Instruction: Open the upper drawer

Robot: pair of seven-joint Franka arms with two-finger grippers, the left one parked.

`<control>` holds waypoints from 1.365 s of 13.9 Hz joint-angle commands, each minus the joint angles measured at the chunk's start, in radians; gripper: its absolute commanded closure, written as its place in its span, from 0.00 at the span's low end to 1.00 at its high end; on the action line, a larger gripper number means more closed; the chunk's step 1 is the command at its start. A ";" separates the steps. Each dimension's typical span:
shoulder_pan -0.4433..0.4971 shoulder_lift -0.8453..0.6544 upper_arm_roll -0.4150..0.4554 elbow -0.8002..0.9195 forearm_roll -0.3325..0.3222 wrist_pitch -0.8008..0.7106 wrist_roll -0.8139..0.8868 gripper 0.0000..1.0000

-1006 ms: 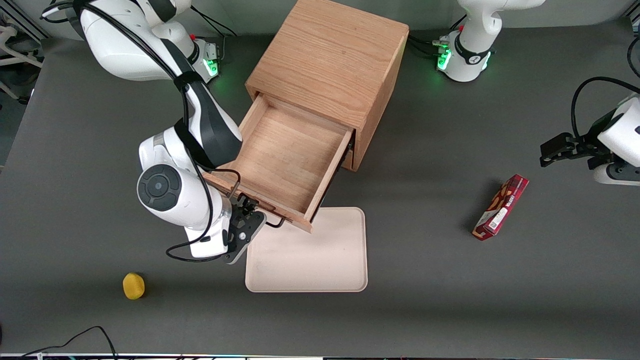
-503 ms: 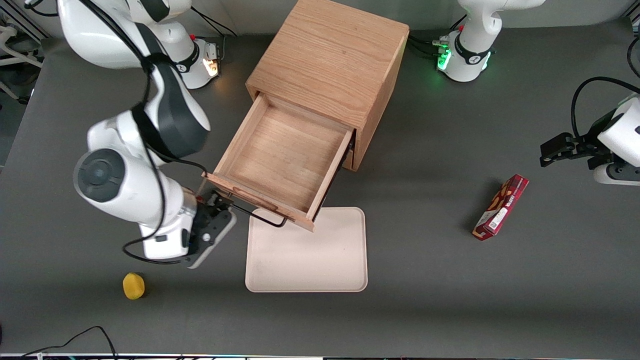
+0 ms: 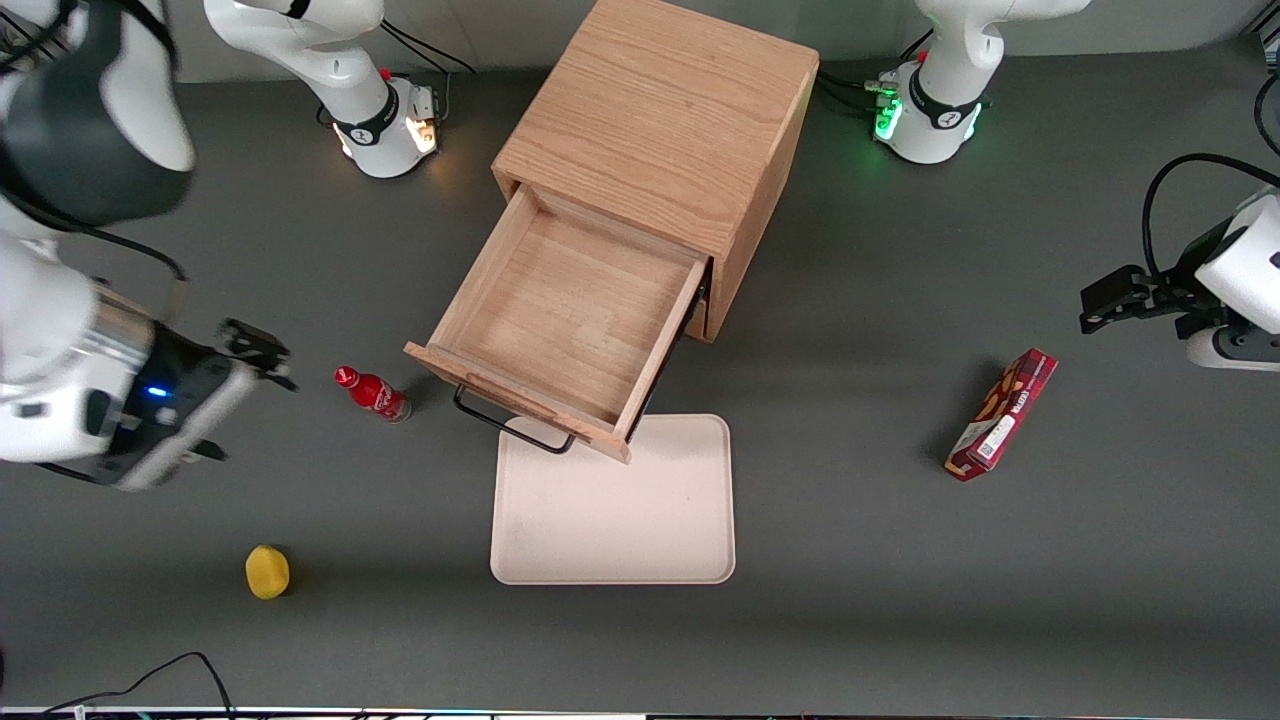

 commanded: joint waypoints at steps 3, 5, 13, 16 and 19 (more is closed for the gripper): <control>-0.177 -0.248 0.016 -0.326 0.121 0.050 0.281 0.00; -0.174 -0.263 0.020 -0.331 0.111 0.044 0.491 0.00; -0.174 -0.282 0.071 -0.299 0.009 -0.017 0.852 0.00; -0.189 -0.277 0.079 -0.283 0.018 -0.025 0.814 0.00; -0.045 -0.282 -0.045 -0.274 0.017 -0.071 0.702 0.00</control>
